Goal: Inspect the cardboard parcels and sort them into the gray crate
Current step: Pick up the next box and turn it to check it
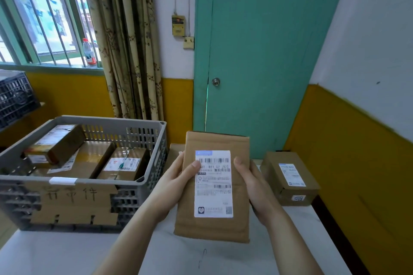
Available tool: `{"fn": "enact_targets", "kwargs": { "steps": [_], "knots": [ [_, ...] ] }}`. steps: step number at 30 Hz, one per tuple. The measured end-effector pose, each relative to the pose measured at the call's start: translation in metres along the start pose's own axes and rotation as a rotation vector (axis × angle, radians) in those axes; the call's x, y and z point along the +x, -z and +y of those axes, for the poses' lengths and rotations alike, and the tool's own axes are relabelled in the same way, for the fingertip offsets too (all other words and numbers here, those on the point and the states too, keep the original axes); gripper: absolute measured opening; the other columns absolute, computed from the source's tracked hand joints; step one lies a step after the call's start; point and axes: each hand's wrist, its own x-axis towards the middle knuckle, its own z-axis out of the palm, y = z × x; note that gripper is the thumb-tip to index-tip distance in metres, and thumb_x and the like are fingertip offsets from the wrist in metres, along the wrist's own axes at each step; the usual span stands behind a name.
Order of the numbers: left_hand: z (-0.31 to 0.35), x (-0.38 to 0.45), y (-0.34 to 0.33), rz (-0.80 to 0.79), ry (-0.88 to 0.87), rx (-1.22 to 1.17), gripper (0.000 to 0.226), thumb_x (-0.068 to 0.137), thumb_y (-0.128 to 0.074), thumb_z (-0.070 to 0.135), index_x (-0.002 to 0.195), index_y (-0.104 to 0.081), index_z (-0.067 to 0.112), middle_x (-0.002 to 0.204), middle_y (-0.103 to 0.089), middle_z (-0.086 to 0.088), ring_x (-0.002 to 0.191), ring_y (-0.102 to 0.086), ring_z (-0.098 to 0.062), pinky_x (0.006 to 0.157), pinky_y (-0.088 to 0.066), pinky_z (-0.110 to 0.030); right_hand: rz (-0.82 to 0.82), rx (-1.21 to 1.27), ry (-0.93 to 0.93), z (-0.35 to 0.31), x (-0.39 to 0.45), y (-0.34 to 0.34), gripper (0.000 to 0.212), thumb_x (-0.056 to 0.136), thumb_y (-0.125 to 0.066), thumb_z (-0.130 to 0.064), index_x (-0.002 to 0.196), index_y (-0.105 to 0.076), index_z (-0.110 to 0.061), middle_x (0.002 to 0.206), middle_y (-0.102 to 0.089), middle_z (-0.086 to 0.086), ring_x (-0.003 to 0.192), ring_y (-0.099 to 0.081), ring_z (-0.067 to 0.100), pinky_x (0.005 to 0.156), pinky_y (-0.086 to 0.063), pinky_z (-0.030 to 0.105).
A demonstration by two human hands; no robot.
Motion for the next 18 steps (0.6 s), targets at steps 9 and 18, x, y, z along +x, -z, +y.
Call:
{"fn": "enact_targets", "kwargs": {
  "steps": [9, 18],
  "knots": [
    [0.016, 0.008, 0.006, 0.004, -0.029, 0.073, 0.060, 0.086, -0.068, 0.068, 0.139, -0.046, 0.050, 0.114, -0.078, 0.009, 0.101, -0.077, -0.014, 0.071, -0.062, -0.021, 0.035, -0.002, 0.140, 0.003, -0.006, -0.010, 0.041, 0.085, -0.068, -0.056, 0.124, -0.065, -0.042, 0.119, -0.075, -0.011, 0.111, -0.071, 0.013, 0.088, -0.060, 0.032],
    [0.010, 0.006, 0.003, -0.051, -0.162, 0.141, 0.090, 0.074, -0.078, 0.056, 0.152, -0.035, 0.045, 0.132, -0.070, 0.006, 0.116, -0.071, -0.017, 0.089, -0.061, -0.034, 0.100, -0.003, 0.146, -0.010, 0.004, 0.006, 0.086, 0.076, -0.074, -0.059, 0.152, -0.037, -0.047, 0.138, -0.063, -0.011, 0.118, -0.067, 0.010, 0.100, -0.056, 0.040]
  ]
}}
